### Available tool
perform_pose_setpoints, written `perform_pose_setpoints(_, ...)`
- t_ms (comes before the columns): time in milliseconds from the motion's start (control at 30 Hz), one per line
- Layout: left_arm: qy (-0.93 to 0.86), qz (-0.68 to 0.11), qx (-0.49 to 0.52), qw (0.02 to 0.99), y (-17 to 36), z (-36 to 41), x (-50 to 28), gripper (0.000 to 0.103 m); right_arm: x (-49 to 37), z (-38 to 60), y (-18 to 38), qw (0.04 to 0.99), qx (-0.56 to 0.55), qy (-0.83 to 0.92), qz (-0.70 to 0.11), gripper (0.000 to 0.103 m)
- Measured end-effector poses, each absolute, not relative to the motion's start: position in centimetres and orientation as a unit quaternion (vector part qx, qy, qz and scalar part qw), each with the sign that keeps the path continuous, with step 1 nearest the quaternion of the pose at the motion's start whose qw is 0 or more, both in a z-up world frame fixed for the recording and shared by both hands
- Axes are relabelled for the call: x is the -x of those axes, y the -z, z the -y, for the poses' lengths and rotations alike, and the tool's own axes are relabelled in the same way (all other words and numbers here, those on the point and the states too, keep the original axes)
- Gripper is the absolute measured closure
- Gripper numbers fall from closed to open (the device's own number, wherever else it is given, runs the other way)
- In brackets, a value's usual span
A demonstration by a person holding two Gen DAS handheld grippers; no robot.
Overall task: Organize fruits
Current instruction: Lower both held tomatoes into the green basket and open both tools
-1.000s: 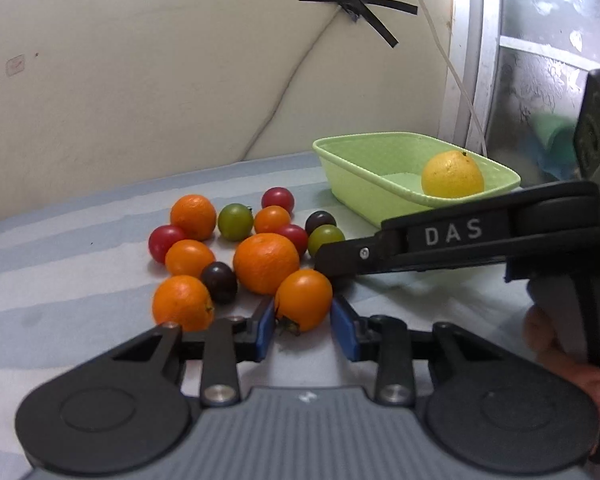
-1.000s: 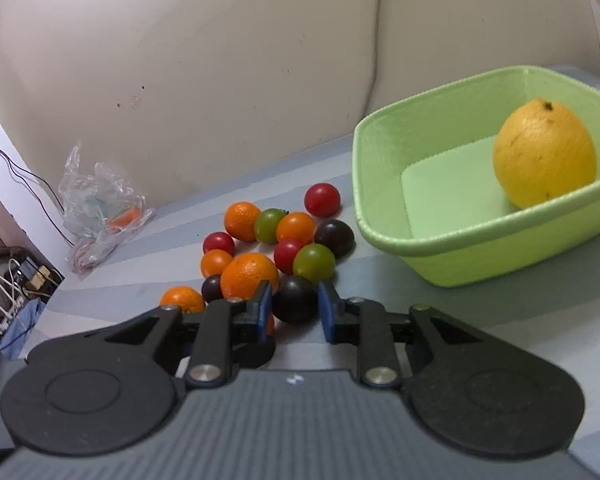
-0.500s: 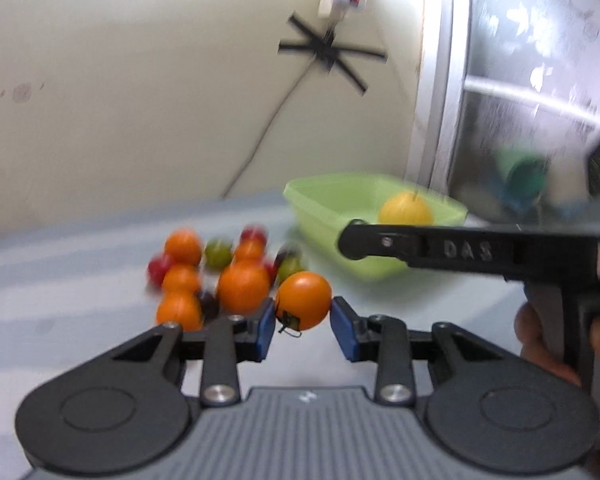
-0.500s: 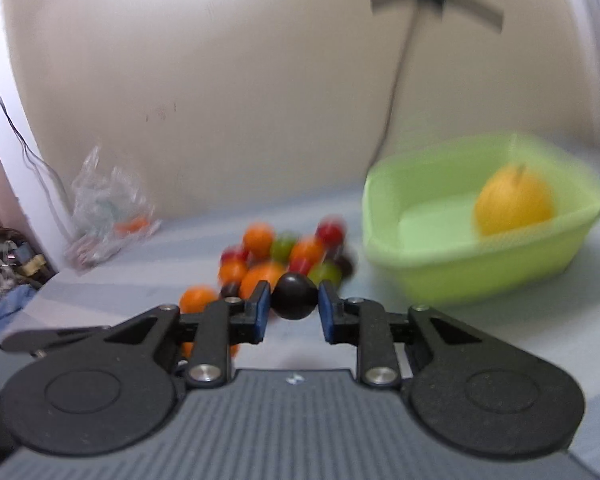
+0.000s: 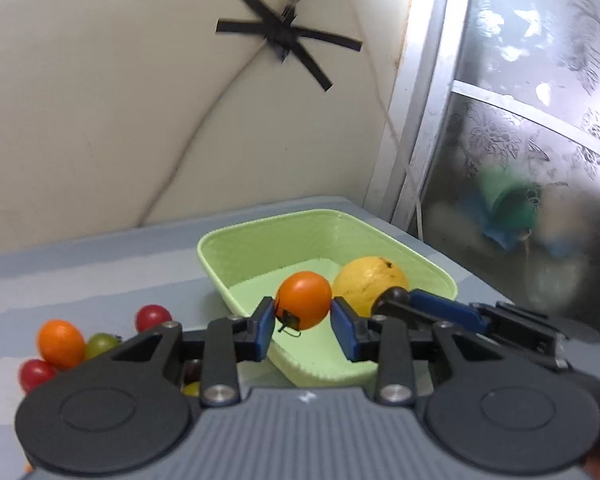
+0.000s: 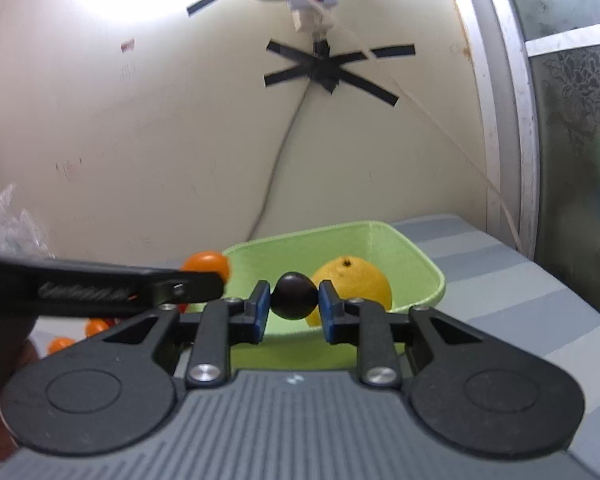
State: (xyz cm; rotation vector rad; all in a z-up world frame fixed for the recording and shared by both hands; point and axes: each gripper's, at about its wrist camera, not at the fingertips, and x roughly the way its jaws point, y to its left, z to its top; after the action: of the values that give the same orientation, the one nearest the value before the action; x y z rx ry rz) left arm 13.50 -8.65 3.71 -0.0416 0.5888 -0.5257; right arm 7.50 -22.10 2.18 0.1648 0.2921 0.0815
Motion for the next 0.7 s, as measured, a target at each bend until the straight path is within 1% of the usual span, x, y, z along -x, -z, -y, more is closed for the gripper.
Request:
perform_pose_setpoints(67,0.260,-0.296,0.035,0.918,-3.5,8.6,-14.0,0.071,-7.9,22.0,-2.3,0.985,-0.074,-0.042,-0.150,0.073)
perform_pose_setpoints(133,0.265,-0.300,0.043,0.915,-3.3,8.6,-14.3,0.067,-7.7,22.1,-2.5,0.985,-0.066,-0.048,-0.151,0.070)
perform_pose_setpoints(167,0.264,-0.300,0.043,0.916,-3.3,8.6,-14.2,0.066,-7.5,21.9,-2.6,0.986,-0.057,-0.045,-0.149,0.065)
perform_pose_setpoints(200,0.261,-0.298,0.040,0.917,-3.4,8.6,-14.0,0.065,-7.3,21.7,-2.7,0.987,-0.047,-0.043,-0.145,0.052)
perform_pose_setpoints(233,0.258,-0.294,0.039,0.919,-3.7,8.4,-13.8,0.065,-6.9,21.4,-2.7,0.990,-0.034,-0.037,-0.135,0.051)
perform_pose_setpoints(333,0.246,-0.278,0.065,0.926,-4.9,6.5,-13.0,0.065,-5.5,21.2,-2.9,0.994,-0.005,-0.027,-0.107,0.052)
perform_pose_setpoints(500,0.183,-0.234,0.135,0.945,-7.0,-1.5,-10.3,0.065,-3.6,21.2,-3.2,0.998,0.011,-0.026,-0.065,0.052)
perform_pose_setpoints(633,0.105,-0.226,0.135,0.959,-6.6,-7.0,-7.2,0.065,-2.3,20.9,-3.5,0.998,0.010,-0.045,-0.040,0.055)
perform_pose_setpoints(700,0.086,-0.232,0.135,0.959,-5.8,-8.8,-6.0,0.065,-2.1,20.4,-3.8,0.996,0.000,-0.073,-0.046,0.055)
